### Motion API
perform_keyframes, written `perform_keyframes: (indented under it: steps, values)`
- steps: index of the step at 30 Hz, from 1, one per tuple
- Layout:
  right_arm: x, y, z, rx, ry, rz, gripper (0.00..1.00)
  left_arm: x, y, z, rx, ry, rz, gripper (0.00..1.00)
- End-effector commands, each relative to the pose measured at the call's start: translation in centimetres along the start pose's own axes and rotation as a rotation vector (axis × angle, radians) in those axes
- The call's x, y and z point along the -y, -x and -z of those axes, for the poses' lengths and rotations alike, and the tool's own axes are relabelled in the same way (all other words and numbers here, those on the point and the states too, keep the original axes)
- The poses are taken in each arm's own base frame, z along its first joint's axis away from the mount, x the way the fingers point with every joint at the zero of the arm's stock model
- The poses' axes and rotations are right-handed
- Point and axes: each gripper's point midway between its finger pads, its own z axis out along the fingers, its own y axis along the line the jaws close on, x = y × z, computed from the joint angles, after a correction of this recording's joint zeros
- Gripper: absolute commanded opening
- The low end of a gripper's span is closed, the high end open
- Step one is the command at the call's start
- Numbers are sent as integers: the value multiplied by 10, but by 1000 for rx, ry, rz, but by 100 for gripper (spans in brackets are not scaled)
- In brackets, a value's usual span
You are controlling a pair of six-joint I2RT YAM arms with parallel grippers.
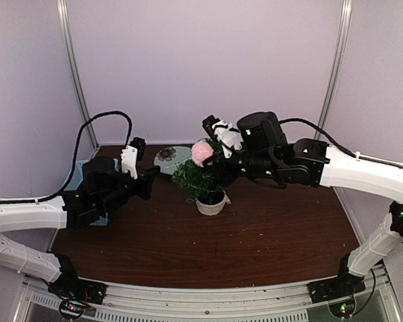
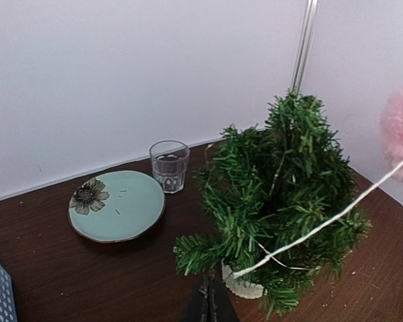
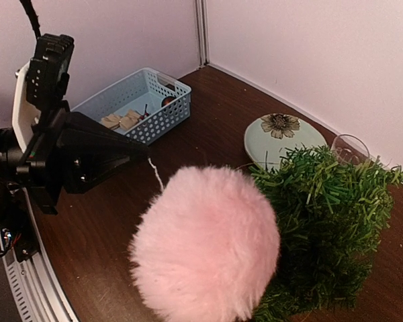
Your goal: Decorate the small christmas tree
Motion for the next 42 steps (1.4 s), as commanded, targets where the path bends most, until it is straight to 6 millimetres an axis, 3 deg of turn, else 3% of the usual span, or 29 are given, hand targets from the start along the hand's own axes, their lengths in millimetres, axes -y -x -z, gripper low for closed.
perform_keyframes:
  steps: [1, 9, 14, 17, 22, 27, 38, 42]
  values:
    - [11, 12, -1, 1, -165, 63, 0, -15, 15, -13, 8, 56, 32, 0]
    - [7, 14, -15, -30, -283, 141, 0, -27, 12, -33, -2, 75, 36, 0]
    - [-4, 25, -4, 29, -210, 123, 0, 8, 19, -15, 104, -156, -29, 0]
    - [-11, 31, 3, 57, -158, 113, 0, 20, 15, -2, 121, -235, -58, 24]
    - [-12, 36, 12, 72, -141, 112, 0, 36, 8, 23, 183, -359, -101, 40]
    - [-14, 38, 18, 96, -121, 101, 0, 57, -2, 33, 191, -465, -157, 42]
    - [-20, 43, 24, 117, -77, 81, 0, 104, 0, 12, 244, -568, -183, 43]
    - [-21, 43, 25, 116, -70, 79, 0, 109, 7, 6, 286, -562, -159, 43]
